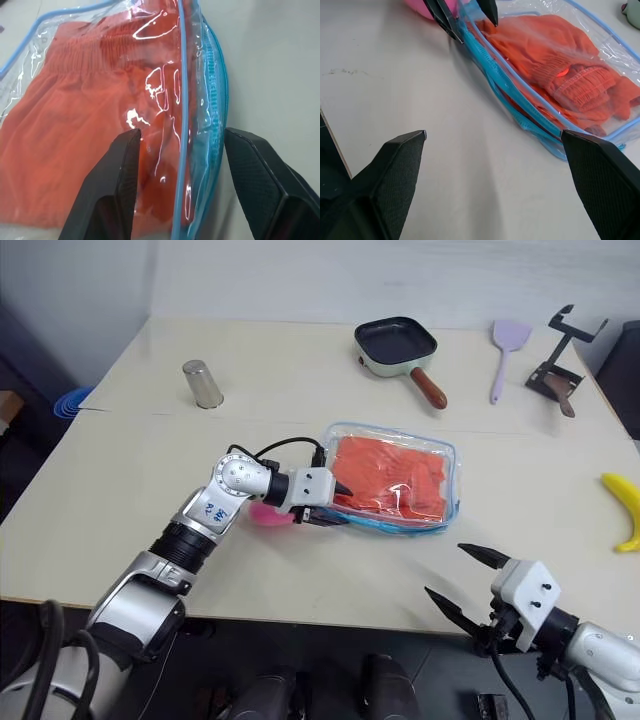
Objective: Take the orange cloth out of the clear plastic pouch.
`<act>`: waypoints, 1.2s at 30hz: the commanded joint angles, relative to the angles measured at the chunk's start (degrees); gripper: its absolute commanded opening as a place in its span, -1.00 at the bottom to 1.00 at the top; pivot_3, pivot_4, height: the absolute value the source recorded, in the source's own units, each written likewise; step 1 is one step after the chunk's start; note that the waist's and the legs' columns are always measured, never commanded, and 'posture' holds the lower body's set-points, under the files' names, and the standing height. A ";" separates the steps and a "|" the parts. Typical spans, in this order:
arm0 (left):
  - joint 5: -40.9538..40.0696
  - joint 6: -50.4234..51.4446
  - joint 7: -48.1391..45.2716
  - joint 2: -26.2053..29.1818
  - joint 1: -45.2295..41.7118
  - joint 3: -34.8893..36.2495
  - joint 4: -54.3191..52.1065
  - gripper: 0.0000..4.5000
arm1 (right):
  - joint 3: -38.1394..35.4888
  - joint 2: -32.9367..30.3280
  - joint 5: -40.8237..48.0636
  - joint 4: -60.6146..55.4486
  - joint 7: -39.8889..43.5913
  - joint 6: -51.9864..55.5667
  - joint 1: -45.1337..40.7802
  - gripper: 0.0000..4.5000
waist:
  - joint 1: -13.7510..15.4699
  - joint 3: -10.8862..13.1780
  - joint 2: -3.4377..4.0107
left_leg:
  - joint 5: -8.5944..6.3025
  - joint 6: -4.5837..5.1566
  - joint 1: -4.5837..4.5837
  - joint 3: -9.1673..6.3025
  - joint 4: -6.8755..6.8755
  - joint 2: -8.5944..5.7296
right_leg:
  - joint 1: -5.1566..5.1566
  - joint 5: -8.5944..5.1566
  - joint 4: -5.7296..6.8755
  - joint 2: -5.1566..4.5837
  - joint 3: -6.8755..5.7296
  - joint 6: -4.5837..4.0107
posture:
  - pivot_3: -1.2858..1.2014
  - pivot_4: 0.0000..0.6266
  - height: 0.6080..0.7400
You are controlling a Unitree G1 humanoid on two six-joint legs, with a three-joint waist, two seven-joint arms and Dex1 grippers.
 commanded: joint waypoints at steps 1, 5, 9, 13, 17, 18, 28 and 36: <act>-0.68 -0.78 0.23 -0.34 -1.32 0.95 0.21 -0.05 | 0.24 0.29 0.88 -2.23 -0.49 0.37 0.01 1.00 | -0.08 0.00 0.00 | 0.00 0.00 0.00 0.00 0.00 0.01 | 0.00 0.00 0.00 0.00 0.00 0.00 | 0.03 -0.52 1.00; -1.79 0.22 -0.68 -0.45 -1.21 1.62 0.55 -0.62 | 0.91 0.37 0.87 -2.37 -0.42 0.61 -0.29 1.00 | -0.07 0.00 0.00 | 0.00 0.00 0.01 0.01 0.00 0.02 | 0.00 0.00 0.01 0.02 0.00 0.00 | 0.03 -0.52 1.00; -5.08 4.62 -2.31 -1.56 -0.62 3.16 -0.68 -0.99 | 2.79 -0.03 1.84 -2.74 0.30 1.77 -1.15 1.00 | -0.08 0.00 0.00 | 0.00 0.00 0.01 0.00 0.00 0.02 | 0.00 0.00 0.01 0.01 0.00 0.00 | 0.03 -0.52 1.00; -8.04 10.63 -3.98 -2.40 0.16 4.20 -2.58 -0.99 | 6.64 -0.35 2.69 -4.20 0.01 4.39 -3.16 1.00 | -0.13 0.00 0.00 | 0.00 0.00 0.00 0.00 0.01 0.02 | 0.00 0.00 0.01 0.02 0.00 0.00 | 0.03 -0.52 1.00; -11.44 18.31 -3.48 -3.75 1.13 6.08 -5.27 -0.99 | 11.81 0.41 0.65 -4.28 -2.64 6.94 -8.61 1.00 | -0.24 0.00 0.00 | 0.00 0.00 0.01 0.00 0.03 0.04 | 0.00 0.00 0.02 0.00 0.01 0.00 | 0.03 -0.52 1.00; -12.83 21.25 -3.04 -4.30 1.37 6.93 -6.36 -0.99 | 13.53 0.90 -0.15 -3.80 -3.88 7.99 -10.78 1.00 | -0.19 0.00 0.00 | 0.00 0.00 0.01 0.00 0.04 0.03 | 0.00 0.00 0.02 -0.01 0.02 0.00 | 0.03 -0.52 1.00; -16.69 31.17 0.71 -4.76 3.77 9.79 -13.24 -0.99 | 23.76 8.98 -4.59 6.48 -16.08 20.40 -30.07 1.00 | -0.25 0.00 0.01 | 0.01 -0.01 -0.04 -0.05 0.07 0.03 | -0.03 0.00 0.02 -0.05 -0.01 0.00 | 0.03 -0.52 1.00; -16.35 30.65 0.39 -3.86 5.49 8.27 -14.90 -0.99 | 22.23 14.63 -4.60 9.33 -23.51 25.12 -36.14 1.00 | -0.27 -0.01 0.01 | 0.01 -0.02 -0.08 -0.05 0.06 0.03 | -0.07 0.00 0.02 -0.04 -0.04 0.00 | 0.03 -0.52 1.00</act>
